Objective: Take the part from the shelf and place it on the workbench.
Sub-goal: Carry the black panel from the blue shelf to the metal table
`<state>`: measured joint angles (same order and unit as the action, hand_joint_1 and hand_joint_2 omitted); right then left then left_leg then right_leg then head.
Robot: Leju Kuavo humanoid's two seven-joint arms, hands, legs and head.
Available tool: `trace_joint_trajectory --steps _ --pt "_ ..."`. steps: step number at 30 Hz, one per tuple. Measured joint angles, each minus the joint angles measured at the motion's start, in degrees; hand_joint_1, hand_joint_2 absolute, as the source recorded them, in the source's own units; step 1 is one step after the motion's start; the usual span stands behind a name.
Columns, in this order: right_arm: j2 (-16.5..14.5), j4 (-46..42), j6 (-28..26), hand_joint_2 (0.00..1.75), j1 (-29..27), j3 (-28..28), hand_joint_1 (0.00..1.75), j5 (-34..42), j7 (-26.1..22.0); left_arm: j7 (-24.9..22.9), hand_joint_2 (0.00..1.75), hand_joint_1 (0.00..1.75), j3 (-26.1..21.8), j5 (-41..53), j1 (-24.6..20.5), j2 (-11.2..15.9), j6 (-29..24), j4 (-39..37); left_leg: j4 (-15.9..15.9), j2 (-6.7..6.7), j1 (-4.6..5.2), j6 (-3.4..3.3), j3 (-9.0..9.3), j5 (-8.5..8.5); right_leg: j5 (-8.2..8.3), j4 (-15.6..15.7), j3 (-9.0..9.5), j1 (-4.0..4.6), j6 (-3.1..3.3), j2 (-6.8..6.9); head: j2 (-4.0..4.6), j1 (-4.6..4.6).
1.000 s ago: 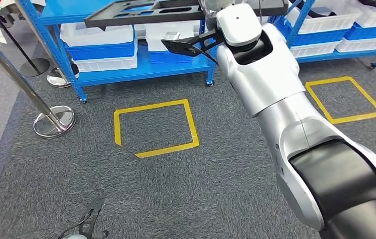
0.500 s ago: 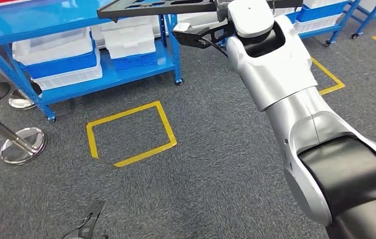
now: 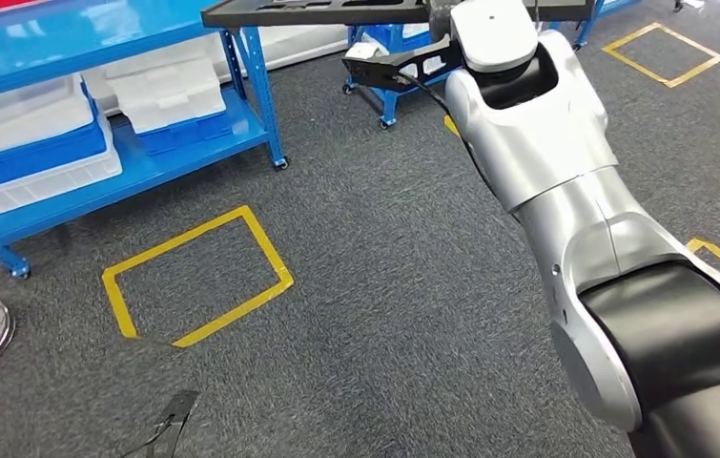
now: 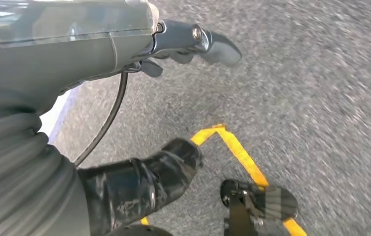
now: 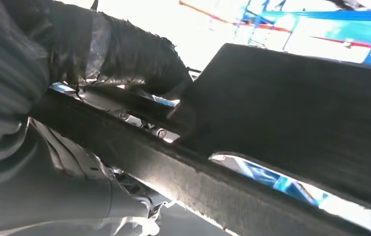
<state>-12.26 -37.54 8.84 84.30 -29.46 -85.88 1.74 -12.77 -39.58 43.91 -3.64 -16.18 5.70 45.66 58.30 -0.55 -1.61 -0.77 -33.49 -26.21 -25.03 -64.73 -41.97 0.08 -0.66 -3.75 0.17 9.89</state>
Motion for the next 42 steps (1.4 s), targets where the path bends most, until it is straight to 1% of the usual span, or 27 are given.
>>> trace_joint_trajectory --steps 1,2,3,4,6,7,9,10,12,14,16,17,18,19,21,23,25,27,29,31,33,34,35,36,38,40,42 --pt "0.1 0.0 0.0 1.75 0.0 0.1 1.75 0.0 0.0 0.0 1.75 0.0 -0.1 0.0 0.0 0.0 0.1 0.0 -0.1 0.88 0.14 -0.17 0.06 -0.01 -1.82 -3.7 -1.78 -0.1 -0.26 1.78 0.0 -0.02" --pt "0.2 0.0 0.0 1.75 0.0 0.2 1.75 0.0 0.0 0.1 1.75 0.0 -0.3 0.0 0.0 0.0 0.1 -0.1 -0.1 1.78 0.24 -0.25 0.09 -0.07 -3.22 -7.3 -3.5 -0.37 -0.49 2.67 0.0 -0.02" --pt "0.4 0.0 0.0 1.75 -0.2 0.3 1.75 0.0 0.0 0.1 1.75 0.0 -0.4 0.0 0.0 0.0 0.2 -0.1 0.0 2.66 0.29 -0.28 0.12 -0.18 -3.86 -9.8 -4.67 -0.66 -0.69 3.15 0.0 -0.03" --pt "0.7 0.1 0.0 1.75 -0.4 0.5 1.75 0.0 0.1 0.2 1.75 0.0 -0.5 0.0 0.0 0.0 0.3 -0.1 0.0 3.43 0.3 -0.26 0.18 -0.29 -3.44 -10.1 -4.78 -0.93 -0.87 3.44 0.0 -0.03" --pt "1.5 0.3 0.0 1.75 -0.5 1.1 1.75 0.0 0.3 0.4 1.75 0.0 -0.6 0.0 0.0 0.0 0.6 -0.2 0.1 4.67 0.3 -0.07 0.46 -0.65 -0.27 -4.5 -1.57 -1.32 -1.01 4.6 0.0 -0.02" --pt "1.9 0.4 0.0 1.75 -0.4 1.5 1.75 0.0 0.5 0.5 1.75 0.0 -0.8 0.0 0.0 0.1 0.7 -0.3 0.1 5.18 0.38 0.15 0.62 -0.88 1.05 -0.6 0.72 -1.12 -0.92 6.14 0.0 -0.02" --pt "2.4 0.4 0.0 1.75 -0.1 2.3 1.75 0.0 1.1 0.8 1.75 0.0 -1.2 0.2 0.0 0.1 0.8 -0.4 0.2 6.13 0.68 0.74 0.87 -1.28 2.23 4.5 3.49 -0.38 -0.33 8.19 0.0 0.0" --pt "2.7 0.4 0.0 1.75 0.0 2.6 1.75 0.0 1.4 0.9 1.75 0.0 -1.5 0.4 0.1 0.1 0.9 -0.5 0.2 6.67 0.79 1.06 0.96 -1.4 2.03 5.0 3.68 0.06 0.01 8.33 0.0 0.01" --pt "3.3 0.5 0.0 1.75 0.1 3.6 1.75 0.0 1.9 1.1 1.75 0.0 -1.8 0.9 0.0 0.0 1.0 -0.7 0.2 7.53 0.6 1.66 1.21 -1.78 2.18 5.3 3.68 0.18 0.68 6.8 0.0 0.01" --pt "3.8 0.4 0.0 1.75 0.3 4.9 1.75 0.0 2.3 1.3 1.75 0.0 -2.0 1.5 0.0 0.0 1.0 -0.8 2.2 5.63 0.2 1.94 0.52 -3.44 2.35 5.8 3.98 -0.08 1.44 5.39 0.0 0.01" --pt "4.0 0.4 0.2 1.75 0.5 6.3 1.75 0.0 2.8 1.4 1.75 0.0 -2.3 2.1 0.0 0.0 1.1 -0.8 8.8 2.32 0.07 1.9 -2.57 -6.67 2.39 6.0 4.17 -0.18 2.03 3.92 0.0 0.02" --pt "4.1 0.4 0.3 1.75 0.5 7.1 1.75 0.0 3.0 1.4 1.75 0.0 -2.6 2.5 0.0 0.0 1.1 -0.8 12.8 1.43 0.11 1.88 -4.69 -8.11 2.35 6.0 4.19 -0.1 2.2 3.11 0.0 0.04" --pt "4.2 0.4 0.4 1.75 0.3 7.7 1.75 0.0 3.2 1.4 1.75 0.0 -2.9 2.7 0.1 0.0 1.1 -0.8 15.9 1.04 0.15 1.88 -6.5 -8.69 2.31 5.9 4.21 -0.01 2.28 2.15 0.0 0.03" --pt "4.3 0.5 0.5 1.75 0.2 8.3 1.75 0.0 3.2 1.4 1.75 0.0 -3.1 3.0 0.1 0.0 1.2 -0.8 17.1 0.88 0.16 1.84 -7.55 -8.15 2.26 5.7 4.22 0.07 2.33 1.14 0.0 0.03" --pt "4.6 0.4 0.6 1.75 0.0 9.7 1.75 0.0 3.2 1.4 1.75 0.0 -3.4 3.4 0.1 0.0 1.4 -0.8 12.8 0.38 0.15 1.59 -6.57 -4.11 2.05 5.2 4.22 0.11 2.33 -0.78 0.0 0.03" --pt "4.9 0.3 0.6 1.75 0.1 10.9 1.75 0.0 3.2 1.5 1.75 0.0 -3.5 3.8 0.2 0.1 1.7 -0.8 5.9 -2.36 -0.08 1.22 -3.95 -0.64 1.74 4.5 3.9 -0.02 2.06 -2.45 0.0 0.02" --pt "5.3 0.1 0.6 1.75 0.1 11.7 1.75 0.0 3.3 1.6 1.75 0.0 -3.9 4.0 0.1 0.1 1.8 -0.8 2.9 -4.4 -0.07 1.02 -2.63 -0.14 1.81 4.1 3.17 -0.46 1.35 -3.96 0.0 0.02" --pt "5.9 0.0 0.6 1.75 0.0 12.3 1.75 0.0 3.3 1.6 1.75 0.0 -4.2 4.1 -0.1 0.0 1.8 -0.9 2.1 -3.45 0.1 0.7 -2.19 -0.13 2.16 4.3 2.72 -0.87 0.5 -5.03 0.0 0.03" --pt "6.7 -0.1 0.6 1.75 0.0 12.7 1.75 0.0 3.3 1.7 1.75 0.0 -4.3 4.2 -0.2 -0.1 1.9 -0.9 1.1 -1.87 0.02 0.0 -1.56 0.32 1.42 3.3 2.13 -0.61 -0.06 -2.38 0.0 -0.02" --pt "7.1 -0.2 0.6 1.75 0.2 12.9 1.75 0.0 3.3 1.9 1.75 0.0 -4.4 4.5 -0.3 -0.1 2.1 -0.9 0.5 -0.17 0.18 -0.56 -1.12 0.53 -1.26 -1.8 -0.34 -0.45 -0.43 1.77 0.0 -0.06" --pt "7.4 -0.2 0.7 1.75 0.1 12.9 1.75 0.0 3.4 1.9 1.75 0.0 -4.6 4.9 -0.2 -0.1 2.3 -0.9 0.4 1.56 0.36 -0.75 -1.01 0.39 -3.71 -8.5 -3.81 -0.88 -0.82 3.13 0.0 -0.07" --pt "7.6 -0.1 0.8 1.75 0.1 12.9 1.75 0.0 3.6 2.0 1.75 0.0 -4.7 5.0 -0.2 -0.1 2.4 -0.9 0.4 2.37 0.38 -0.76 -0.97 0.29 -3.74 -10.0 -4.66 -1.12 -1.0 3.31 0.0 -0.07" --pt "7.9 -0.1 0.9 1.75 0.0 12.9 1.75 0.0 3.9 2.0 1.75 0.0 -4.8 5.2 -0.2 -0.1 2.5 -0.9 0.4 3.12 0.38 -0.71 -0.91 0.19 -2.83 -9.4 -4.45 -1.33 -1.14 3.52 0.0 -0.07" --pt "8.1 -0.2 1.0 1.75 0.0 12.9 1.75 0.0 4.0 2.1 1.75 0.0 -4.9 5.3 -0.2 -0.1 2.6 -0.9 0.5 3.78 0.37 -0.62 -0.82 0.05 -1.11 -6.5 -3.02 -1.46 -1.2 3.97 0.0 -0.07" --pt "8.4 -0.3 1.1 1.75 0.1 12.9 1.75 0.0 4.2 2.2 1.75 0.0 -4.9 5.6 -0.2 0.0 2.8 -0.9 0.5 4.98 0.57 -0.17 -0.54 -0.37 1.88 1.3 1.05 -1.13 -1.02 6.56 0.0 -0.07" --pt "8.7 -0.5 1.1 1.75 0.2 12.9 1.75 0.0 4.2 2.3 1.75 0.0 -5.0 5.9 -0.2 0.0 2.9 -1.0 0.6 6.05 0.86 0.45 -0.16 -0.79 2.73 5.2 3.09 -0.43 -0.42 7.93 0.0 -0.06" --pt "8.9 -0.6 1.1 1.75 0.3 12.9 1.75 0.0 4.2 2.3 1.75 0.0 -5.1 6.1 -0.2 0.1 3.0 -1.0 0.4 7.09 0.85 1.1 0.35 -1.11 2.7 5.3 3.2 -0.12 0.31 6.6 0.0 -0.06"
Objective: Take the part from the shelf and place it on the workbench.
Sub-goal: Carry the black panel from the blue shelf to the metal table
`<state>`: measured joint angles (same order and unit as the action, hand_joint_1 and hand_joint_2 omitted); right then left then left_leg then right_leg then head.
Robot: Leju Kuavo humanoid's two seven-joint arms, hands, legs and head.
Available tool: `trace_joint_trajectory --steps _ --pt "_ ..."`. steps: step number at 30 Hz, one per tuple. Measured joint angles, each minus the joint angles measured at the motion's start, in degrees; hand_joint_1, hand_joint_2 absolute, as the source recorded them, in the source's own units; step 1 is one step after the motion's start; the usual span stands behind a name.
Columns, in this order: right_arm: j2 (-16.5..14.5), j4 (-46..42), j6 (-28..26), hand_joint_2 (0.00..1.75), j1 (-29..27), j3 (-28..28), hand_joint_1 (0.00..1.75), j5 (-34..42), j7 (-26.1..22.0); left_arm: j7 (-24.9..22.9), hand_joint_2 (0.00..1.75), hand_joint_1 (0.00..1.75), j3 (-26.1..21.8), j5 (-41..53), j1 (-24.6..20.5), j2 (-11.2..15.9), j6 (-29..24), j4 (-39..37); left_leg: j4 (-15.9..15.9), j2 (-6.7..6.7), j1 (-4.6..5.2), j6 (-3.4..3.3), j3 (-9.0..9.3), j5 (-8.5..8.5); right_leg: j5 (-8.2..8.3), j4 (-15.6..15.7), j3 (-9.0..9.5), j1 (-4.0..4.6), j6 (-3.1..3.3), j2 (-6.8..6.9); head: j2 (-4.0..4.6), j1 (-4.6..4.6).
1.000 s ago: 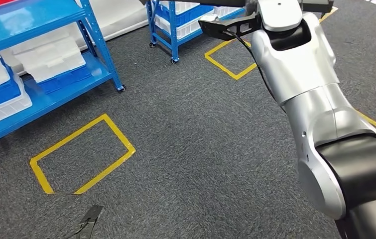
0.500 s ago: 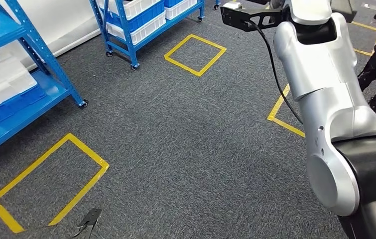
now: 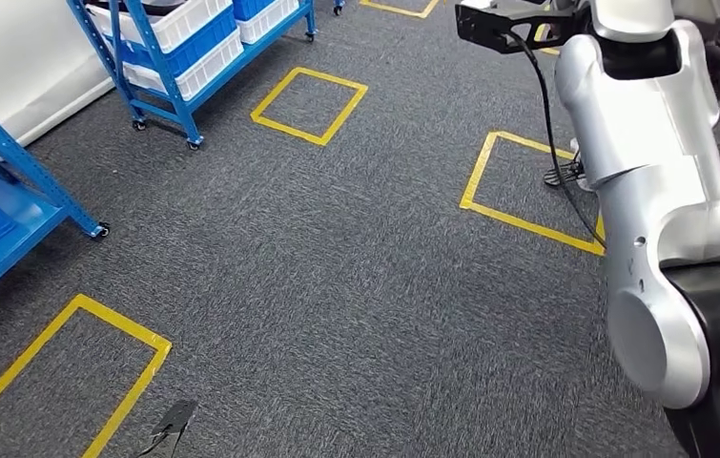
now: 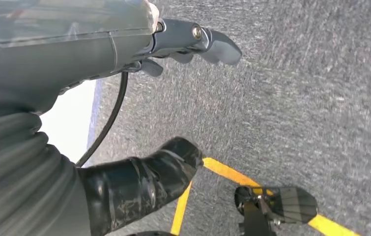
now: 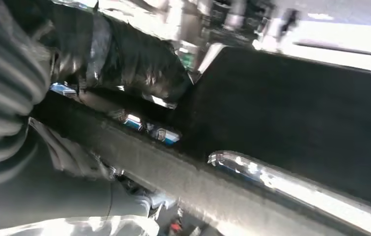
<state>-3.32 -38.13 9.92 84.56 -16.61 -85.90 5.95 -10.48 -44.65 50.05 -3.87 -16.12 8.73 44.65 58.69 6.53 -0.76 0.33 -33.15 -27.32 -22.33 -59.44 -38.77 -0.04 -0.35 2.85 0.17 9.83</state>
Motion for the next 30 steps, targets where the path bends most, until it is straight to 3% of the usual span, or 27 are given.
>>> trace_joint_trajectory --steps 1,3,4,6,7,8,10,12,14,16,18,20,22,23,24,25,27,29,30 --pt "0.1 -0.1 0.0 1.75 0.1 0.0 1.75 0.0 0.0 0.0 1.75 0.0 0.0 0.1 0.0 0.0 0.1 0.0 0.2 -0.35 -0.17 0.31 0.17 -0.38 0.03 0.2 0.17 -0.08 0.33 -0.65 0.0 0.01" --pt "0.2 -0.3 0.0 1.75 0.4 0.0 1.75 0.0 0.0 0.1 1.75 0.0 -0.1 0.3 -0.1 0.1 0.2 -0.1 3.1 -2.93 -0.57 0.62 -0.89 -2.42 0.15 0.6 0.58 -0.35 1.11 -1.93 0.0 0.02" --pt "0.2 -0.4 0.0 1.75 0.5 -0.1 1.75 0.0 0.1 0.2 1.75 0.0 -0.2 0.4 0.0 0.1 0.3 -0.1 6.4 -4.6 -0.67 0.62 -2.43 -4.09 0.15 0.7 0.71 -0.37 1.38 -2.61 0.0 0.05" --pt "0.2 -0.4 0.0 1.75 0.5 -0.1 1.75 0.0 0.1 0.2 1.75 0.0 -0.3 0.7 0.2 0.2 0.3 -0.2 14.3 -5.99 -0.59 0.57 -6.64 -6.97 0.08 0.6 0.77 -0.15 1.76 -4.21 0.0 0.1" --pt "0.2 -0.4 0.1 1.75 0.4 -0.1 1.75 0.0 0.1 0.3 1.75 0.0 -0.4 0.9 0.3 0.3 0.4 -0.2 16.6 -6.15 -0.54 0.5 -8.15 -7.17 0.04 0.5 0.79 -0.01 1.85 -5.13 0.0 0.1" --pt "0.2 -0.4 0.2 1.75 0.4 -0.1 1.75 0.0 0.1 0.3 1.75 0.0 -0.5 1.0 0.3 0.3 0.4 -0.2 16.7 -6.25 -0.51 0.36 -8.68 -6.2 0.0 0.4 0.79 0.1 1.91 -6.07 0.0 0.1" --pt "0.2 -0.7 0.3 1.75 0.4 -0.1 1.75 0.0 0.1 0.5 1.75 0.0 -0.6 1.1 0.3 0.3 0.5 -0.3 10.8 -7.24 -0.51 -0.1 -6.73 -1.8 -0.17 0.0 0.79 0.14 1.9 -7.84 0.0 0.1" --pt "0.2 -0.9 0.4 1.75 0.5 -0.1 1.75 0.0 0.2 0.6 1.75 0.0 -1.0 1.1 0.4 0.4 0.5 -0.3 4.1 -9.95 -0.62 -0.55 -3.95 1.2 -0.4 -0.6 0.48 0.05 1.57 -9.41 0.0 0.1" --pt "0.4 -1.1 0.7 1.75 0.5 -0.2 1.75 0.0 0.2 0.7 1.75 0.0 -1.2 1.2 0.3 0.4 0.6 -0.4 1.8 -11.2 -0.43 -0.82 -2.84 1.45 -0.33 -0.7 0.06 -0.34 0.88 -10.84 0.0 0.09" --pt "0.8 -1.4 1.0 1.75 0.5 -0.3 1.75 0.0 0.1 0.8 1.75 0.0 -1.3 1.3 0.1 0.4 0.6 -0.4 1.1 -9.82 -0.26 -1.3 -2.44 1.74 -0.12 -0.5 -0.2 -0.65 0.17 -11.67 0.0 0.07" --pt "1.3 -1.7 1.1 1.75 0.5 -0.5 1.75 0.0 0.1 1.0 1.75 0.0 -1.4 1.5 0.0 0.3 0.6 -0.5 0.0 -8.24 -0.4 -1.96 -1.85 2.22 -1.49 -2.4 -1.29 -0.36 -0.28 -8.92 0.0 0.04" --pt "1.4 -2.0 1.1 1.75 0.5 -0.8 1.75 0.0 0.1 1.1 1.75 0.0 -1.5 1.5 -0.1 0.3 0.5 -0.5 -0.5 -6.65 -0.35 -2.35 -1.41 2.35 -4.68 -8.8 -4.28 -0.3 -0.68 -4.86 0.0 0.01" --pt "1.5 -2.1 1.3 1.75 0.3 -1.1 1.75 0.0 0.1 1.2 1.75 0.0 -1.7 1.7 0.0 0.3 0.6 -0.5 -0.5 -5.07 -0.32 -2.42 -1.25 2.14 -6.64 -14.9 -7.36 -0.74 -1.1 -3.44 0.0 -0.01" --pt "1.6 -2.2 1.5 1.75 0.1 -1.1 1.75 0.0 0.2 1.3 1.75 0.0 -1.8 1.8 0.1 0.3 0.6 -0.5 -0.5 -4.32 -0.34 -2.37 -1.19 1.98 -6.22 -15.4 -7.66 -0.99 -1.28 -3.16 0.0 -0.01" --pt "1.7 -2.3 1.7 1.75 0.0 -1.2 1.75 0.0 0.3 1.5 1.75 0.0 -1.9 1.9 0.1 0.3 0.7 -0.5 -0.4 -3.58 -0.38 -2.28 -1.11 1.78 -4.89 -13.6 -6.82 -1.19 -1.43 -2.82 0.0 -0.01" --pt "1.8 -2.4 1.8 1.75 0.0 -1.3 1.75 0.0 0.5 1.6 1.75 0.0 -2.0 2.0 0.1 0.3 0.8 -0.5 -0.3 -2.87 -0.4 -2.14 -0.97 1.53 -2.92 -10.0 -4.93 -1.32 -1.53 -2.06 0.0 -0.02" --pt "1.9 -2.7 1.9 1.75 0.1 -1.5 1.75 0.0 0.8 1.8 1.75 0.0 -2.2 2.2 0.1 0.3 0.9 -0.5 -0.1 -1.64 -0.18 -1.63 -0.67 0.95 -0.43 -2.6 -0.98 -0.88 -1.41 0.39 0.0 0.0" --pt "1.9 -2.9 2.0 1.75 0.2 -1.7 1.75 0.0 0.9 1.9 1.75 0.0 -2.4 2.4 0.1 0.4 1.1 -0.5 0.0 -0.52 0.14 -0.99 -0.3 0.47 -0.3 0.0 0.48 -0.21 -0.8 1.22 0.0 0.01" --pt "2.0 -2.9 2.0 1.75 0.2 -1.7 1.75 0.0 0.9 1.9 1.75 0.0 -2.5 2.6 0.1 0.4 1.2 -0.5 0.0 0.11 0.21 -0.69 -0.04 0.29 -0.31 0.0 0.48 -0.07 -0.36 0.47 0.0 0.02"
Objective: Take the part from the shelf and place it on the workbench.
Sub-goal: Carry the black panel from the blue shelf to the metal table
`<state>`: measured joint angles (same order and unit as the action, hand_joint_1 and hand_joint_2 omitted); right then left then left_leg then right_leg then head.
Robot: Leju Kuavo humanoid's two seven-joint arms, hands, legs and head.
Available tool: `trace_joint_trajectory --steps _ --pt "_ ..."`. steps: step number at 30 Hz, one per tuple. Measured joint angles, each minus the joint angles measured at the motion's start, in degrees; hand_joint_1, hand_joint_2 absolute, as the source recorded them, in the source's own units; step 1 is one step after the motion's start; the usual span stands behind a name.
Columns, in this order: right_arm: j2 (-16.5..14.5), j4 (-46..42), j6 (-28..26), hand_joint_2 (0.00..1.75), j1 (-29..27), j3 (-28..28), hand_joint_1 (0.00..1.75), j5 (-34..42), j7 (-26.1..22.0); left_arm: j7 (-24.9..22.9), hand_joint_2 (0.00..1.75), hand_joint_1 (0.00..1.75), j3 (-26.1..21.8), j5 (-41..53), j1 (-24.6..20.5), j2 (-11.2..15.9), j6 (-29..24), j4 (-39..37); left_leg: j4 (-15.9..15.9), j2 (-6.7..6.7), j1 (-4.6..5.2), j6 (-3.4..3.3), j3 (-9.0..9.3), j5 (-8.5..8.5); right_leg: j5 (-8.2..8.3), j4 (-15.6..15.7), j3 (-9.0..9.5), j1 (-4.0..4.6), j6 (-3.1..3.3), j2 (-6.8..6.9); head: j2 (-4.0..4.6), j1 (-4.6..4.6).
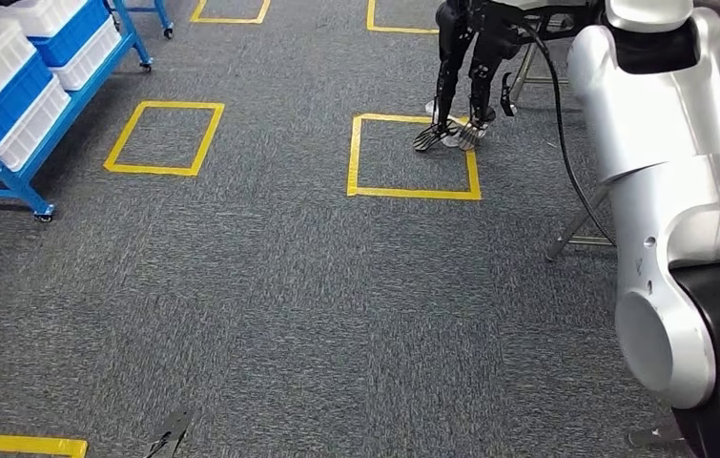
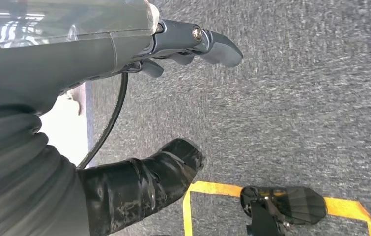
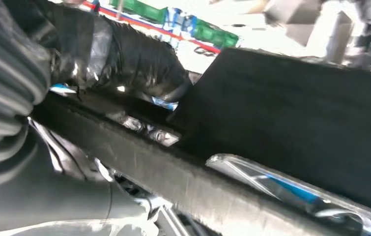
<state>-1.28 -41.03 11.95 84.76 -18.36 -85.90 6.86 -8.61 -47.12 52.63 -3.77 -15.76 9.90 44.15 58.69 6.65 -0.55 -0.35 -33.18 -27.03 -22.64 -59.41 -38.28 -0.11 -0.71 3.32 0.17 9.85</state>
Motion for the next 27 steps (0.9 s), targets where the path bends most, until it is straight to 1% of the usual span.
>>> trace_joint_trajectory --steps 1,2,3,4,5,6,7,8,9,10,11,12,13,14,15,16,17,18,19,20,21,22,23,24,25,26,27 --pt "0.1 0.0 0.0 1.75 0.0 0.0 1.75 0.0 0.0 0.0 1.75 0.0 -0.1 0.3 0.0 0.0 0.0 0.0 0.0 0.25 -0.11 0.32 0.16 -0.32 -0.03 0.1 0.13 -0.1 0.38 -0.68 0.0 -0.01" --pt "0.3 -0.1 0.0 1.75 0.1 0.0 1.75 0.0 0.0 0.0 1.75 0.0 -0.1 0.6 -0.1 0.0 0.0 0.0 0.5 -0.33 -0.29 0.57 0.15 -0.88 -0.03 0.2 0.28 -0.21 0.77 -1.38 0.0 -0.01" --pt "0.3 -0.2 0.0 1.75 0.3 -0.1 1.75 0.0 0.0 0.0 1.75 0.0 -0.2 0.8 -0.1 0.0 0.0 0.0 1.9 -1.58 -0.47 0.72 -0.36 -1.89 0.0 0.4 0.44 -0.36 1.2 -2.0 0.0 0.0" --pt "0.3 -0.3 0.0 1.75 0.4 -0.2 1.75 0.0 -0.1 -0.1 1.75 0.0 -0.2 1.0 -0.1 0.0 -0.1 0.0 4.6 -3.26 -0.65 0.83 -1.55 -3.4 0.0 0.5 0.63 -0.52 1.6 -2.67 0.0 0.01" --pt "0.3 -0.4 0.0 1.75 0.4 -0.2 1.75 0.0 -0.1 -0.1 1.75 0.0 -0.4 1.1 0.0 0.1 -0.2 0.0 8.4 -4.83 -0.71 0.86 -3.35 -5.12 -0.07 0.5 0.69 -0.46 1.9 -3.42 0.0 0.02" --pt "0.2 -0.4 0.0 1.75 0.4 -0.4 1.75 0.0 -0.1 -0.1 1.75 0.0 -0.5 1.2 0.1 0.1 -0.3 0.0 12.5 -5.72 -0.71 0.91 -5.48 -6.63 -0.15 0.5 0.76 -0.38 2.13 -4.23 0.0 0.04" --pt "0.1 -0.4 0.0 1.75 0.3 -0.5 1.75 0.0 -0.1 -0.2 1.75 0.0 -0.6 1.4 0.2 0.1 -0.3 0.0 15.7 -6.12 -0.7 0.95 -7.36 -7.35 -0.22 0.4 0.82 -0.28 2.24 -5.17 0.0 0.03" --pt "0.1 -0.4 0.0 1.75 0.2 -0.6 1.75 0.0 -0.2 -0.4 1.75 0.0 -0.7 1.5 0.2 0.1 -0.4 0.0 17.1 -6.3 -0.68 0.92 -8.48 -6.98 -0.29 0.3 0.87 -0.19 2.3 -6.14 0.0 0.03" --pt "0.1 -0.4 0.0 1.75 0.1 -0.7 1.75 0.0 -0.2 -0.6 1.75 0.0 -0.8 1.7 0.2 0.1 -0.4 0.0 16.1 -6.45 -0.68 0.8 -8.55 -5.47 -0.37 0.2 0.91 -0.13 2.31 -7.04 0.0 0.04" --pt "0.1 -0.4 0.0 1.75 0.1 -0.8 1.75 0.0 -0.1 -0.8 1.75 0.0 -0.8 1.9 0.2 0.1 -0.5 0.0 13.0 -6.85 -0.68 0.61 -7.63 -3.09 -0.5 0.0 0.94 -0.13 2.25 -7.96 0.0 0.03" --pt "0.1 -0.4 0.0 1.75 0.1 -0.8 1.75 0.0 -0.1 -1.0 1.75 0.0 -1.0 2.1 0.2 0.1 -0.5 0.0 9.1 -8.06 -0.72 0.37 -6.25 -0.82 -0.67 -0.3 0.91 -0.2 2.13 -8.77 0.0 0.03" --pt "0.1 -0.3 0.0 1.75 0.1 -0.9 1.75 0.0 0.0 -1.1 1.75 0.0 -1.2 2.2 0.2 0.1 -0.5 0.0 5.5 -9.44 -0.81 0.19 -4.8 0.81 -0.82 -0.6 0.78 -0.23 1.93 -9.57 0.0 0.03" --pt "0.1 -0.3 0.0 1.75 0.1 -0.9 1.75 0.0 0.0 -1.2 1.75 0.0 -1.4 2.3 0.2 0.1 -0.5 0.0 3.0 -10.54 -0.83 0.08 -3.72 1.69 -0.89 -0.7 0.6 -0.36 1.67 -10.31 0.0 0.03" --pt "0.1 -0.2 0.0 1.75 0.1 -1.0 1.75 0.0 -0.1 -1.2 1.75 0.0 -1.6 2.4 0.2 0.1 -0.4 0.0 1.9 -11.26 -0.8 0.02 -3.16 1.75 -0.86 -0.8 0.41 -0.51 1.37 -10.97 0.0 0.03" --pt "0.1 -0.1 0.0 1.75 0.0 -1.0 1.75 0.0 -0.3 -1.2 1.75 0.0 -1.7 2.5 0.2 0.1 -0.2 0.0 1.6 -11.01 -0.7 -0.01 -2.88 1.66 -0.74 -0.7 0.25 -0.68 1.01 -11.67 0.0 0.03" --pt "0.2 0.0 0.0 1.75 -0.1 -1.0 1.75 0.0 -0.5 -1.2 1.75 0.0 -1.7 2.5 0.1 0.1 0.0 0.0 1.3 -10.31 -0.7 -0.18 -2.71 1.74 -0.63 -0.5 0.15 -0.79 0.63 -12.17 0.0 0.02" --pt "0.3 0.0 -0.1 1.75 -0.1 -1.0 1.75 0.0 -0.8 -1.1 1.75 0.0 -1.7 2.5 -0.1 0.1 0.2 0.0 0.8 -9.56 -0.73 -0.42 -2.42 1.9 -0.8 -0.6 0.0 -0.7 0.32 -11.44 0.0 -0.01" --pt "0.3 0.0 -0.1 1.75 0.0 -1.0 1.75 0.0 -0.9 -1.1 1.75 0.0 -1.7 2.5 -0.2 0.0 0.3 0.0 0.2 -8.76 -0.79 -0.74 -2.07 2.09 -1.46 -1.5 -0.47 -0.52 0.04 -9.82 0.0 -0.02" --pt "0.3 0.0 -0.1 1.75 0.1 -1.1 1.75 0.0 -0.9 -1.0 1.75 0.0 -1.8 2.5 -0.3 0.0 0.5 -0.1 -0.3 -7.94 -0.85 -1.04 -1.73 2.26 -2.66 -3.5 -1.4 -0.32 -0.19 -7.72 0.0 -0.03" --pt "0.2 0.1 -0.1 1.75 0.2 -1.1 1.75 0.0 -1.0 -1.0 1.75 0.0 -1.8 2.5 -0.4 0.0 0.5 -0.1 -0.5 -7.17 -0.75 -1.26 -1.48 2.28 -4.26 -6.6 -2.84 -0.26 -0.36 -5.52 0.0 -0.04" --pt "0.1 0.1 -0.1 1.75 0.2 -1.2 1.75 0.0 -1.0 -1.0 1.75 0.0 -1.8 2.4 -0.3 0.0 0.6 -0.1 -0.6 -6.45 -0.71 -1.41 -1.35 2.2 -5.87 -10.4 -4.7 -0.37 -0.58 -4.38 0.0 -0.04" --pt "0.1 0.1 -0.1 1.75 0.1 -1.2 1.75 0.0 -1.0 -1.0 1.75 0.0 -1.8 2.4 -0.3 0.0 0.6 -0.1 -0.5 -5.69 -0.72 -1.45 -1.26 2.05 -6.87 -13.7 -6.42 -0.6 -0.82 -3.96 0.0 -0.04" --pt "0.0 0.2 -0.1 1.75 0.0 -1.2 1.75 0.0 -0.9 -1.0 1.75 0.0 -1.9 2.4 -0.3 0.0 0.6 -0.1 -0.4 -4.94 -0.76 -1.46 -1.16 1.84 -6.94 -15.5 -7.49 -0.86 -1.06 -3.77 0.0 -0.04" --pt "0.1 0.2 -0.1 1.75 0.0 -1.2 1.75 0.0 -0.9 -1.0 1.75 0.0 -1.9 2.4 -0.3 0.0 0.6 -0.1 -0.3 -4.2 -0.84 -1.38 -1.02 1.6 -5.95 -15.2 -7.47 -1.1 -1.3 -3.54 0.0 -0.04" --pt "0.0 0.2 -0.1 1.75 0.0 -1.2 1.75 0.0 -0.9 -1.0 1.75 0.0 -1.9 2.4 -0.3 0.0 0.6 -0.1 -0.1 -3.48 -0.93 -1.25 -0.82 1.3 -4.06 -12.4 -6.24 -1.27 -1.5 -3.07 0.0 -0.04" --pt "0.0 0.2 -0.1 1.75 0.0 -1.2 1.75 0.0 -0.9 -1.0 1.75 0.0 -2.0 2.4 -0.3 -0.1 0.6 -0.1 0.1 -2.8 -1.0 -1.05 -0.55 0.93 -1.99 -8.2 -4.25 -1.32 -1.64 -2.03 0.0 -0.04" --pt "0.0 0.2 -0.1 1.75 0.2 -1.2 1.75 0.0 -0.9 -1.0 1.75 0.0 -2.0 2.4 -0.3 0.0 0.6 -0.1 0.2 -2.18 -0.92 -0.76 -0.32 0.55 -0.59 -4.5 -2.27 -0.98 -1.63 -0.59 0.0 -0.05"
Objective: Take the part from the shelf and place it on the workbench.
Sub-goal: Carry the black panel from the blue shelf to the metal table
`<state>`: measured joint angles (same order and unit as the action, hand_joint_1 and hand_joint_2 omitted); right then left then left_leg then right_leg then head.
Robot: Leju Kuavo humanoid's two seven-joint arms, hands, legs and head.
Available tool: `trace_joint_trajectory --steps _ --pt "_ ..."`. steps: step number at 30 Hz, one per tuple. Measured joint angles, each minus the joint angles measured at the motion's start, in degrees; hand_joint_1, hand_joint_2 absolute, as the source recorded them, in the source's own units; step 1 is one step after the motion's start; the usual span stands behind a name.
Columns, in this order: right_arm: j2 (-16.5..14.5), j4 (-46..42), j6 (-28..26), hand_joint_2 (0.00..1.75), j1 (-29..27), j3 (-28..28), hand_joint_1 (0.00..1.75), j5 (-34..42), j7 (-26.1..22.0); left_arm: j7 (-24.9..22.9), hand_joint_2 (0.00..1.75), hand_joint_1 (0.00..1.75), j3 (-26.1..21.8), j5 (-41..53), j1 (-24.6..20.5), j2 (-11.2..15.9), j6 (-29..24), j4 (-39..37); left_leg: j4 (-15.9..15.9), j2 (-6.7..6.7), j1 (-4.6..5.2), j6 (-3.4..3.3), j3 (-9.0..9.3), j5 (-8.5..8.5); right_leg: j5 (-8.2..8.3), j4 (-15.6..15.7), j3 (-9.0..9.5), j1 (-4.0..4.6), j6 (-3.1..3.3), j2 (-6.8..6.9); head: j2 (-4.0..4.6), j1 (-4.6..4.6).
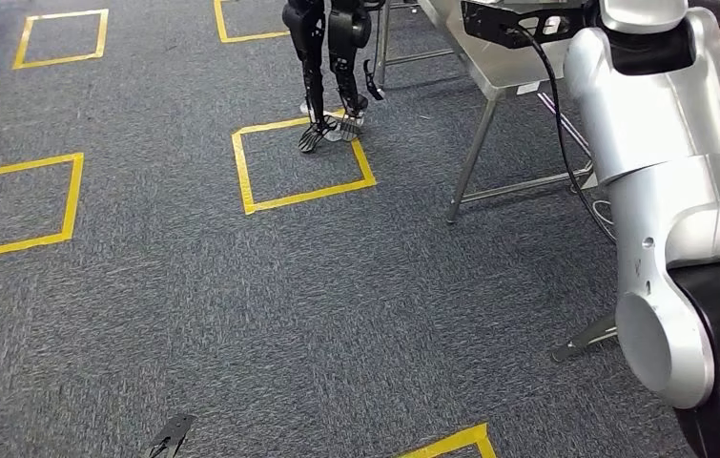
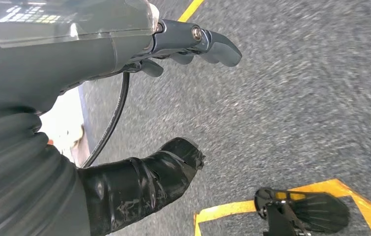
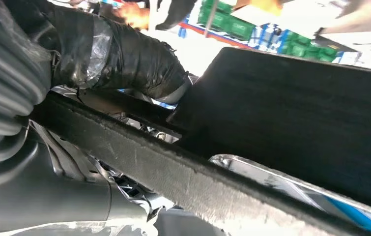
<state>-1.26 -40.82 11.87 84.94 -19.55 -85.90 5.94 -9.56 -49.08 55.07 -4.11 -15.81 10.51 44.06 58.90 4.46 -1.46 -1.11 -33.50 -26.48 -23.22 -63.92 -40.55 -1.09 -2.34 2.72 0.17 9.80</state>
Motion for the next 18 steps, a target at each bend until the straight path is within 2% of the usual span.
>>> trace_joint_trajectory --steps 1,2,3,4,5,7,9,10,11,12,13,14,15,16,17,18 --pt "-0.1 0.0 0.0 1.75 0.1 0.0 1.75 0.0 0.0 0.0 1.75 0.0 0.0 0.0 0.0 0.0 0.0 0.0 0.1 0.54 0.12 0.33 0.24 -0.33 0.8 2.7 1.42 0.3 0.28 0.96 0.0 0.01" --pt "-0.2 0.0 0.0 1.75 0.2 0.0 1.75 0.0 0.0 0.1 1.75 0.0 0.0 0.0 -0.1 0.0 0.0 0.0 0.2 1.1 0.34 0.66 0.49 -0.59 0.89 4.0 2.12 0.62 0.66 1.55 0.0 0.02" --pt "-0.2 0.0 0.0 1.75 0.3 0.0 1.75 0.0 0.0 0.2 1.75 0.0 -0.1 0.0 -0.1 0.0 0.0 0.0 0.1 1.66 0.54 0.96 0.72 -0.75 0.65 4.1 2.24 0.94 1.14 1.36 0.0 0.02" --pt "-0.2 0.0 0.0 1.75 0.3 -0.1 1.75 0.0 0.0 0.3 1.75 0.0 -0.1 0.0 -0.2 0.0 0.0 -0.1 0.0 2.25 0.58 1.25 1.02 -0.92 0.66 4.2 2.22 0.88 1.65 0.52 0.0 0.04" --pt "-0.2 0.0 0.0 1.75 0.4 -0.1 1.75 0.0 0.0 0.5 1.75 0.0 -0.1 0.0 -0.3 0.0 0.0 -0.1 0.2 2.15 0.53 1.53 1.2 -1.27 0.68 4.3 2.32 0.76 2.03 -0.13 0.0 0.03" --pt "-0.3 -0.1 0.0 1.75 0.6 -0.4 1.75 0.0 0.1 0.7 1.75 0.0 -0.1 0.0 -0.3 0.1 0.0 -0.2 2.8 -0.19 0.22 1.87 0.31 -3.19 0.8 4.6 2.59 0.42 2.86 -1.56 0.0 0.04" --pt "-0.6 0.0 0.0 1.75 0.8 -0.9 1.75 0.0 0.1 0.9 1.75 0.0 -0.1 0.0 -0.3 0.2 0.0 -0.4 9.8 -3.17 0.11 1.89 -3.12 -6.59 0.79 4.7 2.68 0.35 3.39 -3.18 0.0 0.05" --pt "-0.8 0.0 0.1 1.75 0.8 -1.2 1.75 0.0 0.1 0.9 1.75 0.0 -0.1 0.0 -0.3 0.3 0.0 -0.5 13.7 -3.77 0.15 1.85 -5.22 -7.91 0.75 4.7 2.68 0.45 3.5 -4.11 0.0 0.05" --pt "-0.9 0.2 0.1 1.75 0.7 -1.3 1.75 0.0 0.1 1.0 1.75 0.0 -0.1 0.0 -0.3 0.3 0.0 -0.7 16.2 -4.02 0.2 1.78 -6.84 -8.28 0.72 4.6 2.69 0.56 3.55 -5.07 0.0 0.05" --pt "-0.9 0.3 0.1 1.75 0.7 -1.4 1.75 0.0 0.0 1.0 1.75 0.0 -0.1 0.0 -0.3 0.4 0.0 -0.8 16.7 -4.13 0.22 1.63 -7.55 -7.48 0.69 4.5 2.69 0.66 3.58 -6.0 0.0 0.05" --pt "-0.9 0.4 0.1 1.75 0.7 -1.4 1.75 0.0 0.0 1.0 1.75 0.0 -0.1 0.1 -0.3 0.5 0.0 -1.0 14.8 -4.35 0.23 1.39 -7.18 -5.55 0.64 4.4 2.69 0.72 3.59 -6.89 0.0 0.05" --pt "-0.9 0.4 0.1 1.75 0.7 -1.4 1.75 0.0 0.0 1.1 1.75 0.0 -0.1 0.1 -0.3 0.6 0.0 -1.1 11.1 -5.04 0.23 1.12 -5.95 -2.97 0.58 4.2 2.68 0.73 3.56 -7.74 0.0 0.05" --pt "-0.9 0.4 0.1 1.75 0.7 -1.4 1.75 0.0 0.0 1.1 1.75 0.0 -0.1 0.1 -0.3 0.7 0.0 -1.2 7.3 -6.47 0.16 0.83 -4.55 -1.01 0.51 4.1 2.6 0.74 3.46 -8.51 0.0 0.05" --pt "-0.9 0.5 0.1 1.75 0.8 -1.4 1.75 0.0 0.0 1.2 1.75 0.0 -0.1 0.1 -0.3 0.8 0.0 -1.3 4.0 -7.81 0.09 0.65 -3.27 0.31 0.48 3.9 2.45 0.68 3.29 -9.27 0.0 0.05" --pt "-0.9 0.6 0.1 1.75 0.7 -1.4 1.75 0.0 0.0 1.2 1.75 0.0 -0.1 0.2 -0.3 0.9 0.0 -1.5 2.1 -8.83 0.11 0.54 -2.45 0.82 0.54 3.8 2.26 0.55 3.01 -9.94 0.0 0.05" --pt "-0.9 0.7 0.1 1.75 0.7 -1.5 1.75 0.0 0.1 1.2 1.75 0.0 -0.1 0.2 -0.4 0.9 -0.1 -1.6 1.6 -9.26 0.16 0.49 -2.08 0.63 0.68 3.9 2.07 0.39 2.66 -10.62 0.0 0.06"
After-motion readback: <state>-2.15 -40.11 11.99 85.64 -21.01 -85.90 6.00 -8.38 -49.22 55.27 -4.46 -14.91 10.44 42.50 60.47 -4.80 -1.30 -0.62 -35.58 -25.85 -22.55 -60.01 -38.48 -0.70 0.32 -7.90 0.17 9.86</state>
